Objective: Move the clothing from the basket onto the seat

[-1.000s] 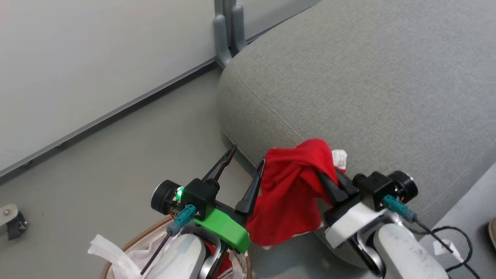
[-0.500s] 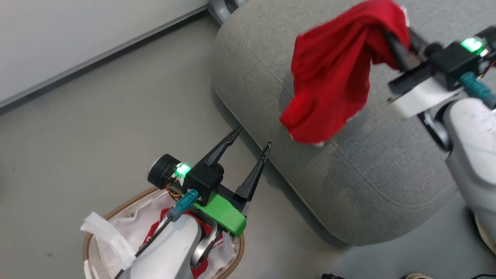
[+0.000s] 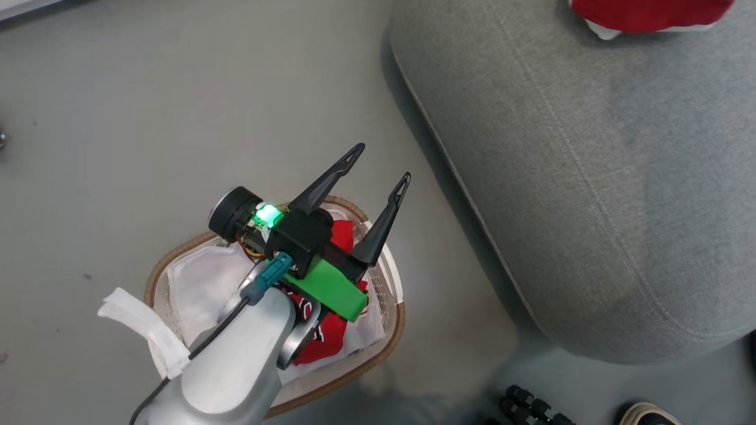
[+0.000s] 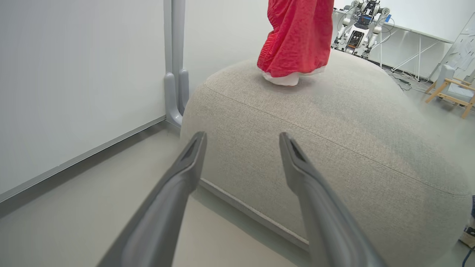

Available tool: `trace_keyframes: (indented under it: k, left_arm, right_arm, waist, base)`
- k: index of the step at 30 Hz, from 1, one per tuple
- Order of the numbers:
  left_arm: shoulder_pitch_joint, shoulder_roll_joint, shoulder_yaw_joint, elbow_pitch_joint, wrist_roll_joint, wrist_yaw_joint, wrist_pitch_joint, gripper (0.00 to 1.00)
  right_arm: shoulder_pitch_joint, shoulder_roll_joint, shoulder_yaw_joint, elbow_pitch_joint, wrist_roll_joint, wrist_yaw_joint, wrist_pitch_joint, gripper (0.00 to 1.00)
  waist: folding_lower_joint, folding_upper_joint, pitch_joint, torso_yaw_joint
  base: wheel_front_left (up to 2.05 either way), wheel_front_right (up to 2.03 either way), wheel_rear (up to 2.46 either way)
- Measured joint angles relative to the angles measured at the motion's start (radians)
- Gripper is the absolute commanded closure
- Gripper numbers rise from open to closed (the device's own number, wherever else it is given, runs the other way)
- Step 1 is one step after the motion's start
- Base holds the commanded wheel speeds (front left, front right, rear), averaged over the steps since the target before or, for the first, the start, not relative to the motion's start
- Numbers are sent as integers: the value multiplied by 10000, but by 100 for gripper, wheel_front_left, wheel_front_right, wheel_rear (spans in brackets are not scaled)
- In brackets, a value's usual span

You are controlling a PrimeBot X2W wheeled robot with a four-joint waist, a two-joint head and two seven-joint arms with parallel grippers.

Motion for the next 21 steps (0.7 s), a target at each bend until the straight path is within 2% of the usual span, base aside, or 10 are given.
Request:
trace_keyframes:
  k: [7, 8, 9, 10, 11, 12, 13, 14, 15, 21]
  left_arm:
    - [-134, 19, 290, -15, -31, 0, 0, 0]
    - [-134, 13, 322, -19, -31, 0, 2, 0]
    - [-134, -2, 339, -19, -31, 0, 0, 0]
    - [-133, -23, 351, -17, -31, 0, 0, 0]
    - [-128, -31, 366, -8, -31, 0, 0, 0]
    - [-123, -36, 385, 2, -31, 0, 0, 0]
    - [-115, -48, 399, 29, -33, 0, 0, 0]
    - [-97, -67, 418, 58, -40, 0, 2, 0]
    - [-89, -104, 453, 81, -59, 0, 0, 0]
    - [181, -192, 669, 263, -73, 0, 0, 0]
  right_arm:
    - [872, 637, -1352, 1480, -566, 0, -2, 100]
    - [1068, 767, -1592, 1574, -644, 0, -2, 99]
    - [1216, 869, -1751, 1615, -752, 0, -2, 92]
    - [1429, 1018, -1956, 1659, -872, 0, -2, 90]
    - [1673, 1164, -2178, 1682, -941, 0, -4, 83]
    - [1890, 1260, -2334, 1703, -986, 0, -4, 72]
    - [2169, 1346, -2554, 1741, -1043, 0, -4, 48]
    - [2435, 1438, -2823, 1751, -1053, 0, -4, 13]
    - [2691, 1513, -3103, 1737, -1055, 0, -2, 0]
    - [4234, 1958, -3933, 1448, -1183, 0, -4, 0]
  waist:
    - [0, 0, 685, 683]
    - [0, 0, 756, 768]
    - [0, 0, 804, 832]
    - [0, 0, 855, 908]
    - [1, 0, 888, 975]
    - [1, 0, 899, 1020]
    - [1, 0, 889, 1062]
    - [0, -1, 852, 1086]
    - [0, 0, 804, 1101]
    - [0, -1, 311, 1070]
  base:
    - [0, 0, 0]
    - [0, 0, 0]
    - [0, 0, 0]
    - [0, 0, 0]
    - [0, 0, 0]
    - [0, 0, 0]
    - [0, 0, 0]
    - [0, 0, 0]
    - [0, 0, 0]
    - [0, 0, 0]
